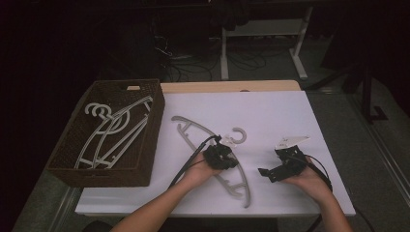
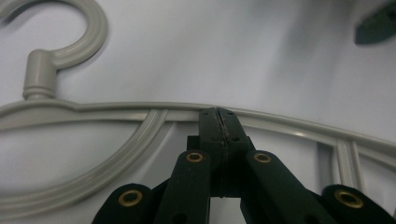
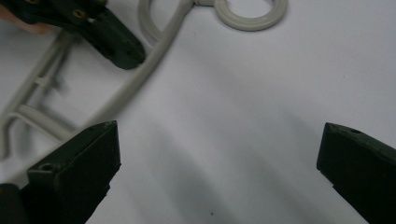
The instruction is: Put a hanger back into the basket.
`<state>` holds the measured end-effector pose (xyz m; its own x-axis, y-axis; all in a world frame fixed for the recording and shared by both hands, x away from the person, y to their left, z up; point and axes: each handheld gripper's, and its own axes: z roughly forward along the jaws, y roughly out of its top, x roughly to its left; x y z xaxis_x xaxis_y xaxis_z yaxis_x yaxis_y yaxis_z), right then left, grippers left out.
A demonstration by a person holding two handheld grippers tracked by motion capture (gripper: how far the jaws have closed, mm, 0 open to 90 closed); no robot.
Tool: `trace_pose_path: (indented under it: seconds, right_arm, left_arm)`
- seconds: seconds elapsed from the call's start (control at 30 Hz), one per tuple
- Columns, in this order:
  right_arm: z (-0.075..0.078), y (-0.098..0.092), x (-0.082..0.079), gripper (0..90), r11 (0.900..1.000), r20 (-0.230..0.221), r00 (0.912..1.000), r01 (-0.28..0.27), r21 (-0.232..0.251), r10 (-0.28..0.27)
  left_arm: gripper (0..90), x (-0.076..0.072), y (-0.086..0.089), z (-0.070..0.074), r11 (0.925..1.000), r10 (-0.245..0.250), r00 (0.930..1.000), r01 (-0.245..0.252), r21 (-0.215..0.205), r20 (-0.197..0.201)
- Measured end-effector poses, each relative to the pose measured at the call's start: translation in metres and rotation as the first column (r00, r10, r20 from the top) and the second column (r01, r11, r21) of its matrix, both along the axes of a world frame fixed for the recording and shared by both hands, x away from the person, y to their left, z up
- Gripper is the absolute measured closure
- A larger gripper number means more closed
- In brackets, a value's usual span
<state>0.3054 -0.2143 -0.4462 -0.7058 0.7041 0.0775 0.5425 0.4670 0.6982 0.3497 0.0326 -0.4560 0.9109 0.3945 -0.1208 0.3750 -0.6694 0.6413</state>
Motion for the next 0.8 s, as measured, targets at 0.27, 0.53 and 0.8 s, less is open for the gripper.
trace_pose_path:
  seconds: [0.27,0.53,0.8]
  right_arm:
    - [0.002,-0.002,-0.001,0.0,1.0,0.007,1.0,0.004,0.008,-0.005]
    - [0.005,-0.003,-0.003,0.0,0.999,0.002,0.9999,0.014,0.036,-0.014]
    - [0.011,0.006,-0.006,12.2,0.996,-0.026,0.9995,-0.015,0.085,0.017]
  left_arm:
    - [90.0,0.023,-0.031,-0.002,0.9997,0.017,0.9998,-0.017,-0.016,-0.008]
    - [78.1,0.028,-0.012,0.005,0.9968,0.03,0.9991,-0.032,-0.073,-0.032]
    - [51.5,0.026,0.051,0.025,0.9867,0.097,0.9952,-0.098,-0.13,-0.012]
